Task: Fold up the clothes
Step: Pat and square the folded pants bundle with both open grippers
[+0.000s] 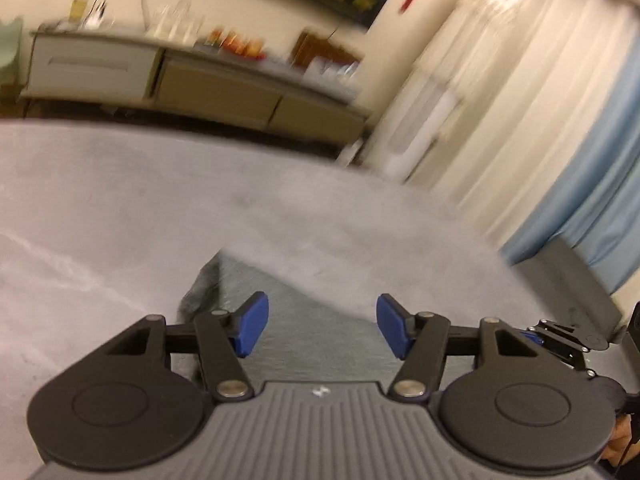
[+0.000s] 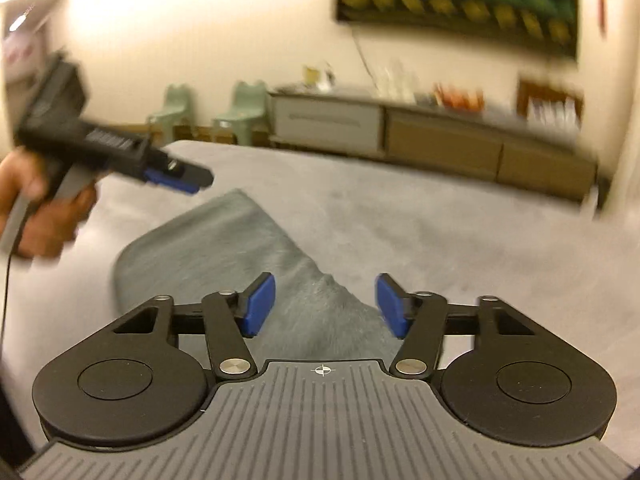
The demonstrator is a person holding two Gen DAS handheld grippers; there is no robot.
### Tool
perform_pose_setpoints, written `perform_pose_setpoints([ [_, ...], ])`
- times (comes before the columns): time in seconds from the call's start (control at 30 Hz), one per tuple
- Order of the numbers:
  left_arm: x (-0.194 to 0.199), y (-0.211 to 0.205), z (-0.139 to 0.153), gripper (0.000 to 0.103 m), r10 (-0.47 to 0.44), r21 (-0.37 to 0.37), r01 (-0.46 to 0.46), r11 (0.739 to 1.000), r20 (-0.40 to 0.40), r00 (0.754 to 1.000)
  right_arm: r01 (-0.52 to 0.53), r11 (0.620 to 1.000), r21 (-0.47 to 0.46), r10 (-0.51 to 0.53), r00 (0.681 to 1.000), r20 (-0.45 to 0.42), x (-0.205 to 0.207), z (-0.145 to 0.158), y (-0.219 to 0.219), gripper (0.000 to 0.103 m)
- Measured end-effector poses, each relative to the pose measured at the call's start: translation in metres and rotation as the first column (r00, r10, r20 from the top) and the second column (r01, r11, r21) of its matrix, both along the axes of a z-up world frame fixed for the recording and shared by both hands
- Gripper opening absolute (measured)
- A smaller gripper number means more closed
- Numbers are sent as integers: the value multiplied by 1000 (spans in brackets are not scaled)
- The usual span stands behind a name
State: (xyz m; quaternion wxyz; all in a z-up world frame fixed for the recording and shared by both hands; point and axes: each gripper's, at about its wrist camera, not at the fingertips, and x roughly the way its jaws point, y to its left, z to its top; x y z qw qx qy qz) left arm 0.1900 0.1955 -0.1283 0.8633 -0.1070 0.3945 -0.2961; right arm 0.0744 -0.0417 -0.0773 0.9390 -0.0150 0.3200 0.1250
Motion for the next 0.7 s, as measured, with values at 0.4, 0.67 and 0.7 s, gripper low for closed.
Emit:
perform_pose_setpoints([
  [0.4,-50,29,-8,59,-79,14,79,997,3,997,123,981,148,-118,992,-41,-32,-18,-46,62],
  [0.67,-98,15,-11,59,-244,58,242,969,26,970,-206,975,-88,205,979,-17,-74,-47,31,63],
  [0.7,-98,11,-17,59,-242,76,241,968,14,970,-213,967,-141,215,977,2,-73,-52,30,63],
])
